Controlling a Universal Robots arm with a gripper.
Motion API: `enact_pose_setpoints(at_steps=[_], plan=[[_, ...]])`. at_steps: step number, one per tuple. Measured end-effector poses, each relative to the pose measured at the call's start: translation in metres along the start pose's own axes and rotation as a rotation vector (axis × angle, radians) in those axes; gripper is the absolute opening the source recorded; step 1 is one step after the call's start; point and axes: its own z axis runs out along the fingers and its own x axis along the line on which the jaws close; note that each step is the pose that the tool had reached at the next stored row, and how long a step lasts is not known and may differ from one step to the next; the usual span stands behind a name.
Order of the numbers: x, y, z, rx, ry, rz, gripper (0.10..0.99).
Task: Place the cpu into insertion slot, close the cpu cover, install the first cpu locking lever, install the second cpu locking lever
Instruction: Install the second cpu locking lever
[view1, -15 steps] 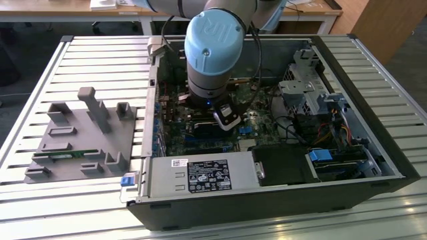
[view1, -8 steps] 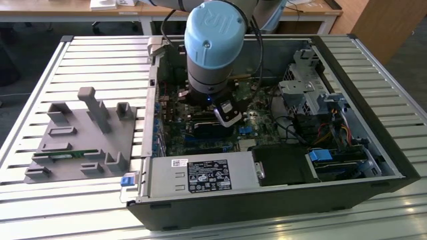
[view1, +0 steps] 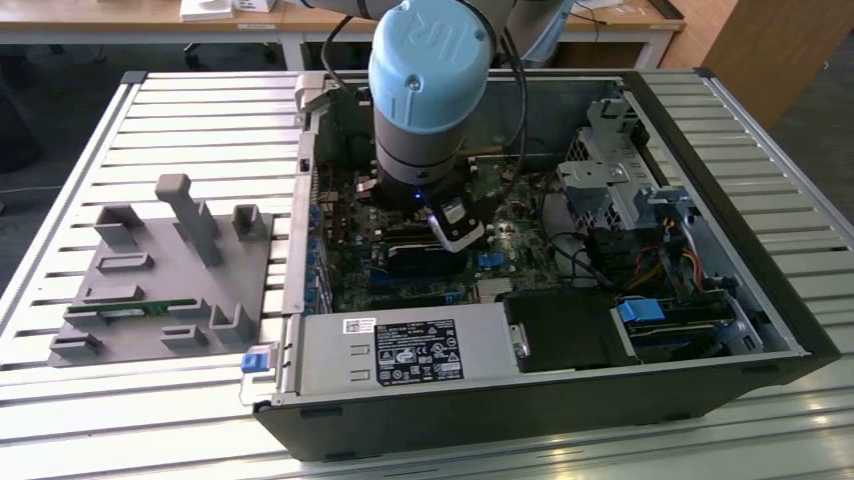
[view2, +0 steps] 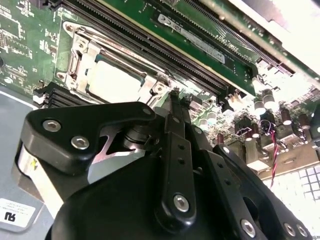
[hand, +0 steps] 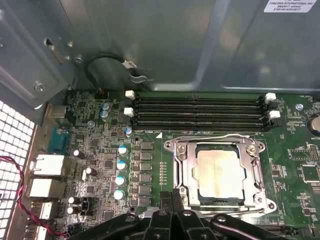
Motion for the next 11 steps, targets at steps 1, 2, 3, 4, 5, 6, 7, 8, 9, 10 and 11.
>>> enact_pose_setpoints(at_steps=[1,2,3,4,5,6,7,8,9,10,11], plan=[[0.0,0.0002,-0.0004,0.0,-0.0001,0.0,0.106],[0.0,0.0004,-0.0007,0.0,-0.0001,0.0,0.106],[0.0,0.0006,-0.0012,0.001,0.0,0.0,0.106],[0.0,0.0008,-0.0018,0.0,0.0,0.0,0.106],[0.0,0.001,-0.0023,0.001,-0.0001,0.0,0.106],[0.0,0.0013,-0.0028,0.001,0.0,0.0,0.106],[0.0,0.0014,-0.0031,0.001,-0.0001,0.0,0.106],[0.0,0.0016,-0.0034,0.001,-0.0001,0.0,0.106],[0.0,0.0016,-0.0034,0.0,-0.0001,0.0,0.106],[0.0,0.0016,-0.0034,0.0,-0.0002,0.0,0.106],[0.0,0.0016,-0.0035,0.001,-0.0002,0.0,0.106]])
